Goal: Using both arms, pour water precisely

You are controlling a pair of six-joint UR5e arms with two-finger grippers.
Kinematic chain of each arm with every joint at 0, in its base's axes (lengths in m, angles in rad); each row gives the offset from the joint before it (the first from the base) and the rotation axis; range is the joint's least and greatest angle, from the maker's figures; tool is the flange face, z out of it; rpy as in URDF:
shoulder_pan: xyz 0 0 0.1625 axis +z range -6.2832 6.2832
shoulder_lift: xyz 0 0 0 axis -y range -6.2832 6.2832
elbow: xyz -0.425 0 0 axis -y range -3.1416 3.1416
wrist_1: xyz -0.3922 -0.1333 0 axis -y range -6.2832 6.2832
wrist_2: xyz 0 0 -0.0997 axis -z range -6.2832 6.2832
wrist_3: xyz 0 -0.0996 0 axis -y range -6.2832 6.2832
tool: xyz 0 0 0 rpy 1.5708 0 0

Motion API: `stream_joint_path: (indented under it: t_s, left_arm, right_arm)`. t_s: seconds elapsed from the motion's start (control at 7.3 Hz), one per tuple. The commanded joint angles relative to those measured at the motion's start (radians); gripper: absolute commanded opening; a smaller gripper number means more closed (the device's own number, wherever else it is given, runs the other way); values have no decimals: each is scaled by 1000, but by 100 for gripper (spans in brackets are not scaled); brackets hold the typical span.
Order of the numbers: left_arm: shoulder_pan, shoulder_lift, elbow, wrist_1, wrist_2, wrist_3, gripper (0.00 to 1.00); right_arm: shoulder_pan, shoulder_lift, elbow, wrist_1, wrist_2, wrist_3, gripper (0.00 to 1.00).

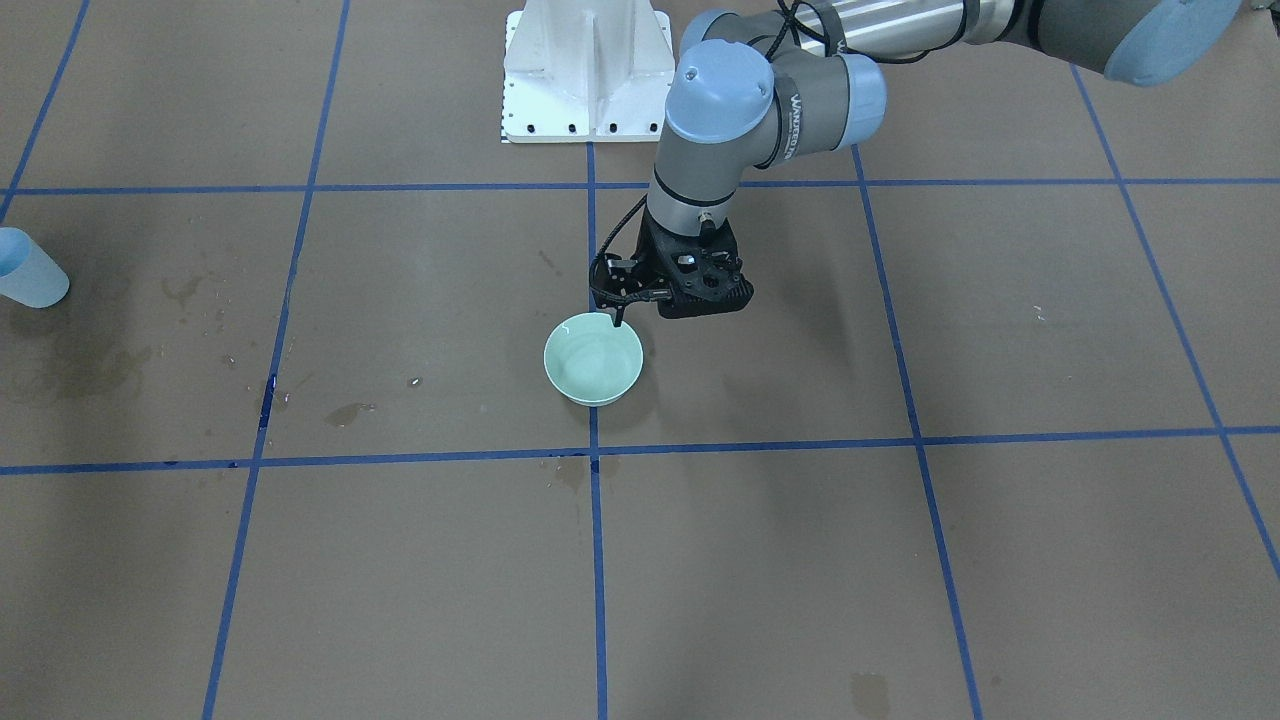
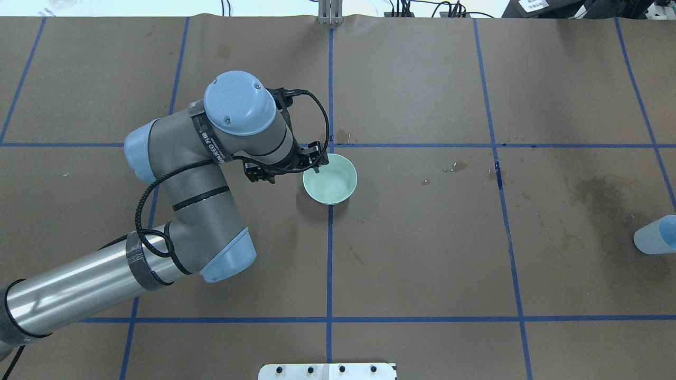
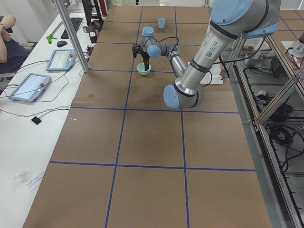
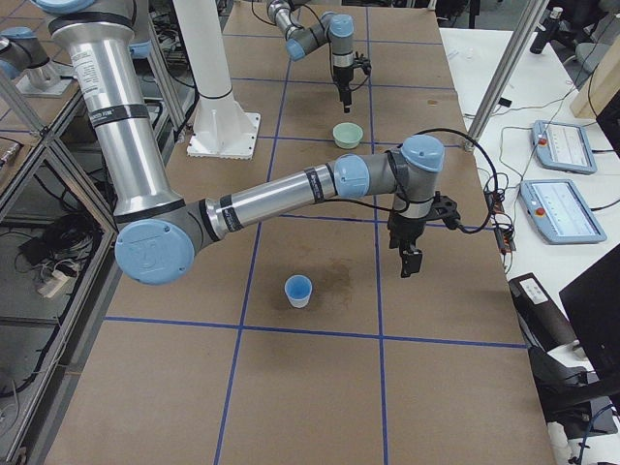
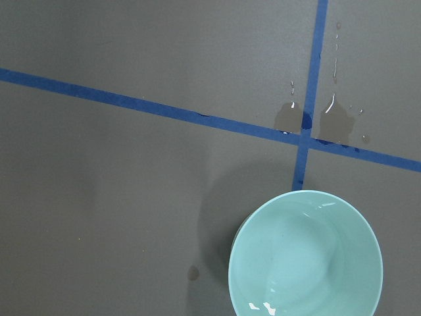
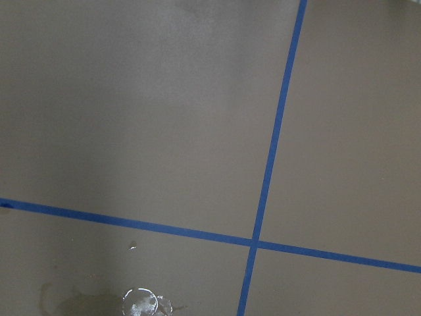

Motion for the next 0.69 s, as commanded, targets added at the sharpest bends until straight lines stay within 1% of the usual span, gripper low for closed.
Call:
stream_joint_path:
  t_s: [0.0,0.14,0.41,0.55]
  left_arm:
    - [3,-12,26,-5,0,0,100]
    - [8,-22,47,-7,0,0,100]
    - [20,-47,147,-95,0,0,100]
    - [19,-47,181,-129,2,5,99]
  right_arm:
    - [5,-13,-1,-13,6,-30,99]
    - [5,-19,-1,-12,6,-30,99]
    - [5,-19,-2,-12,6,-30,99]
    - [5,-19,-2,-12,6,-30,99]
